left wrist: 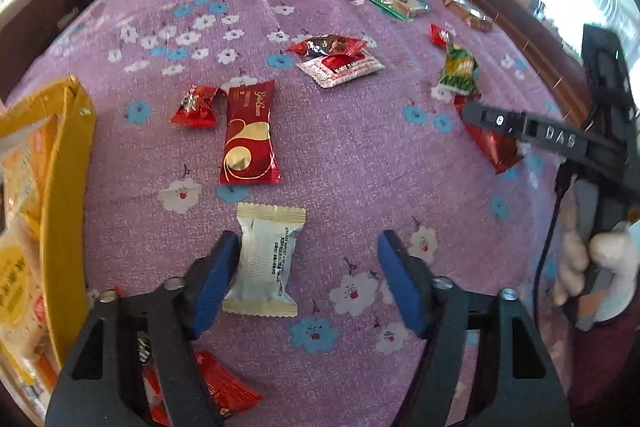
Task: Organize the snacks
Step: 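Grasp the white-wrapped candy with left tool while right grasps brown-wrapped candy, then carry both candies over the yellow box and open both tools to drop them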
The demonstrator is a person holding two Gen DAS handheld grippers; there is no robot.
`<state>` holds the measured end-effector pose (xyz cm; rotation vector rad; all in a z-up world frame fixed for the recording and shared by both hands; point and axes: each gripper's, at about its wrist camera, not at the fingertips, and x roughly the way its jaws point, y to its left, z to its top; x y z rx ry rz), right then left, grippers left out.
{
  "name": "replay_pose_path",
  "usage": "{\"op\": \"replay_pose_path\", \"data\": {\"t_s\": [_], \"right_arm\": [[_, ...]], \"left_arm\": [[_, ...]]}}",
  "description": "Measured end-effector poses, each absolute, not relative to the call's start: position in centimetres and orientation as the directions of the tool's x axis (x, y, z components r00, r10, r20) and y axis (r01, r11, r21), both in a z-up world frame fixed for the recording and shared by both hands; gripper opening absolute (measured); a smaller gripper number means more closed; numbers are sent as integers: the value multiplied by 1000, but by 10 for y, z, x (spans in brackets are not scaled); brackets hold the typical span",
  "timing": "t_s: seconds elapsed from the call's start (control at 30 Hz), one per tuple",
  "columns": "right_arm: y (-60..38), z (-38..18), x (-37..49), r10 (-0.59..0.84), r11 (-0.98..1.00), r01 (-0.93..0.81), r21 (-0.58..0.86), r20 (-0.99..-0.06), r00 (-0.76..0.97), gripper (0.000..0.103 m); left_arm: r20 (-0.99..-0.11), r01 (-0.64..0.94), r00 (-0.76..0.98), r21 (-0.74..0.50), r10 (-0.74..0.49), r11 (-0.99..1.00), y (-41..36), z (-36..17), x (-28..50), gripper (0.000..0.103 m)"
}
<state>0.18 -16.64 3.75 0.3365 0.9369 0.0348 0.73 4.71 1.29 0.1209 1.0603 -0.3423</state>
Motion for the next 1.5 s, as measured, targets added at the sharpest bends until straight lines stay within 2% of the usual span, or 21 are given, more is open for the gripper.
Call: {"op": "replay_pose_path", "data": {"t_s": [0.03,0.07,0.1,0.2,0.67,0.93,1.13,1.3,1.5], "right_arm": [[-165,38,2,166,951,114,288,-786,596,38],[-164,38,2,159,954,113,278,-787,596,37],[-162,38,2,150,958,111,266,-789,595,37],[-157,39,0,150,961,100,259,-788,597,36],[-138,54,-12,176,966,27,257,-732,658,35],[-120,57,-18,191,972,-27,235,-712,676,35],[-99,69,-28,212,971,-73,226,-686,696,35],[-78,90,-38,315,940,-133,315,-648,693,35],[-13,106,-38,460,886,-267,379,-645,610,34]], "left_arm": [[-868,340,461,-19,-185,940,43,13,5,36],[-862,354,480,21,-163,935,41,13,2,20],[-859,367,483,20,-172,930,40,14,-1,19],[-850,357,499,24,-169,934,43,16,-4,18],[-748,219,594,-202,-294,955,111,62,-39,18],[-674,85,692,-279,-258,956,189,85,-78,18],[-668,-30,717,-318,-201,948,246,75,-97,19],[-680,-70,711,-320,-178,945,267,64,-103,19],[-690,-84,709,-289,-147,953,278,58,-112,19]]}}
